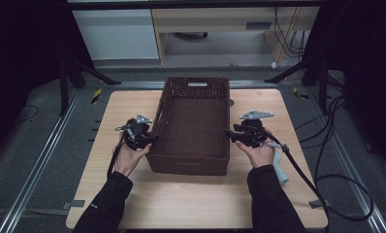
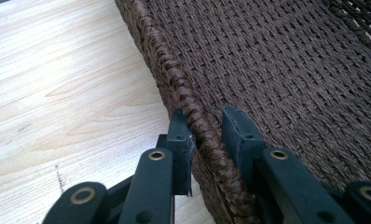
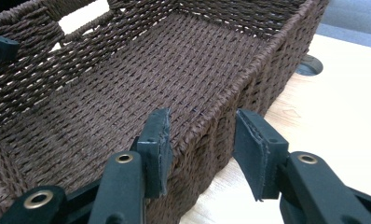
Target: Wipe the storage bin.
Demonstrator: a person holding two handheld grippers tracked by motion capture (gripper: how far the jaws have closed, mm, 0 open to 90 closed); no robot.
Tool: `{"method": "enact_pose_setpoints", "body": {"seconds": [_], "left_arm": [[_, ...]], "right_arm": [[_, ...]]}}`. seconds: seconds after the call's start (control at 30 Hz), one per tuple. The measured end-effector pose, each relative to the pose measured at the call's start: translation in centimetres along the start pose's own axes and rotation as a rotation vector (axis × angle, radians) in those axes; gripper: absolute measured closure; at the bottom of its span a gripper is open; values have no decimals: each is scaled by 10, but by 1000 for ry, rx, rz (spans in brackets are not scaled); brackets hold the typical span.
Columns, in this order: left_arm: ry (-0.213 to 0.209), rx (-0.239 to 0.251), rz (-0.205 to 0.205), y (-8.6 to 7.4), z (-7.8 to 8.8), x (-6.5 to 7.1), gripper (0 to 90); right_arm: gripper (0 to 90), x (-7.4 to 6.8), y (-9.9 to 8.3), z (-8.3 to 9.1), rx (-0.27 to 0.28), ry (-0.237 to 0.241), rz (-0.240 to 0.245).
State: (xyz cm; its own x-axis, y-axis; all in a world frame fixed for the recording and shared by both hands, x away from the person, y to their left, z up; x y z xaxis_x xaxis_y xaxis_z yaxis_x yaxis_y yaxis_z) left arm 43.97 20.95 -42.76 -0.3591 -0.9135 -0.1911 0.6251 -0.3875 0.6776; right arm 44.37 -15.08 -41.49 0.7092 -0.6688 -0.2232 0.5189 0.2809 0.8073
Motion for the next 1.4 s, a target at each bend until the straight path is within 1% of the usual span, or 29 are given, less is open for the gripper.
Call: {"method": "enact_pose_setpoints", "body": {"seconds": [0.07,0.1,0.17,0.27,0.3,0.37,0.4,0.47,0.53,0.63,0.7,0.83,0.87,0.93,1.0,1.07,1.13,1.17,1.2,1.27,1.3,1.37,1.4], "left_arm": [[6,1,-6,0,0,1,727],[3,-1,-2,0,0,0,726],[1,-5,9,0,0,0,716],[11,-7,11,0,0,-1,686],[8,-6,9,0,0,-1,686],[6,4,13,-1,0,0,692],[4,6,16,-1,0,-1,693],[1,10,24,-1,0,-1,695],[1,12,22,-2,0,-1,702],[14,16,13,-2,1,0,700],[32,21,8,-2,2,0,664],[26,12,12,-3,5,-3,565],[26,11,4,-4,6,-3,557],[19,15,-6,-4,11,-4,535],[17,34,-5,-5,19,-5,513],[19,43,0,-6,26,-5,496],[24,43,2,-9,32,-5,498],[16,38,6,-11,34,-5,509],[10,39,14,-13,35,-5,532],[2,25,22,-18,36,-5,572],[-15,15,28,-20,35,-6,596],[-39,11,56,-21,33,-6,654],[-43,11,62,-21,32,-6,679]], "right_arm": [[567,1,0,-3,0,4,-6],[574,2,-1,-5,1,6,-16],[584,2,-1,-7,3,12,-13],[586,1,-2,-9,9,2,-13],[589,1,-2,-10,11,1,-15],[614,2,-2,-12,12,11,-32],[617,2,-2,-12,13,9,-37],[626,1,-1,-12,7,6,-35],[635,0,-1,-11,1,3,-34],[641,-1,-1,-11,-3,-5,-31],[643,-3,-1,-11,-6,-10,-33],[638,-9,-4,-8,-15,-17,-29],[638,-11,-5,-7,-16,-18,-29],[635,-15,-7,-5,-14,-21,-27],[634,-17,-9,-4,-11,-21,-35],[634,-20,-9,-3,-13,-28,-37],[632,-21,-10,-3,-11,-32,-36],[632,-22,-11,-2,-11,-33,-39],[630,-23,-11,-2,-13,-36,-34],[628,-26,-12,-1,-13,-36,-36],[626,-27,-12,-1,-13,-34,-35],[618,-28,-13,0,-17,-26,-31],[614,-28,-12,1,-23,-17,-31]]}}
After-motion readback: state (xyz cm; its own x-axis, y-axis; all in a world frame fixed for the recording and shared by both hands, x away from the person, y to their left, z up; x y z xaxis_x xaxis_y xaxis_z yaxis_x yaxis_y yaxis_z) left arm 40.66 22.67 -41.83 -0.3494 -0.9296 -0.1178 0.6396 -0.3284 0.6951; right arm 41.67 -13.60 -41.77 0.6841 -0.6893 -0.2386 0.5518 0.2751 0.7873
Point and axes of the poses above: each handheld gripper's, and its own axes: z roughly backward along the jaws, y roughly out of its top, x roughly to its right, the point moved 1 cm from there along -z, roughly forward along the jaws, and after that the axes turned 14 degrees about y, right-handed, at the moved point
